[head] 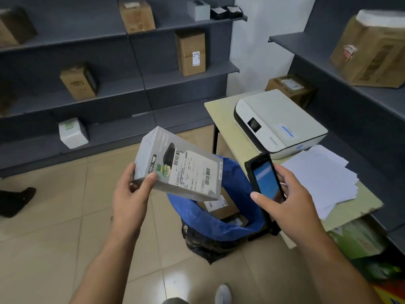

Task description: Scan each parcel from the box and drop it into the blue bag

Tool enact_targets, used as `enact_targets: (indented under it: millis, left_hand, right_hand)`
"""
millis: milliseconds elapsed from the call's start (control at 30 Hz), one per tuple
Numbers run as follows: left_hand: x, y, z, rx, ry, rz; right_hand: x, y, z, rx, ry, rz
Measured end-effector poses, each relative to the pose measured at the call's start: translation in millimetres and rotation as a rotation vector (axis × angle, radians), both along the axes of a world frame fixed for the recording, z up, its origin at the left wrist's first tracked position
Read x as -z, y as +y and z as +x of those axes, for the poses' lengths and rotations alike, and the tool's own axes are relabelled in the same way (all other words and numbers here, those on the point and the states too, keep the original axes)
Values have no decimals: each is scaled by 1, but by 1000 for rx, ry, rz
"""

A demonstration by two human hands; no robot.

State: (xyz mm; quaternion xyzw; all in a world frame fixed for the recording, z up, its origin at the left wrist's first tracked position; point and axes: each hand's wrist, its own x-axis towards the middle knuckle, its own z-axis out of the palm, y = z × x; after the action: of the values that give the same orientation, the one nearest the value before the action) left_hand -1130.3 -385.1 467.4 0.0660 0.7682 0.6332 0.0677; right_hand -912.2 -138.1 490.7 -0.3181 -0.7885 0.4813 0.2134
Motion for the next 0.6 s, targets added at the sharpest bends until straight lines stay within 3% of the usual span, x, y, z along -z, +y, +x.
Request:
enact_targets:
  millis: [333, 600]
  left_hand:
    - [40, 58, -99, 162, -94, -65]
    - [77, 115, -180, 516, -80, -273]
  right_hand:
    - [25, 21, -49, 207, -52, -25]
    - [49, 9, -95, 458, -60, -55]
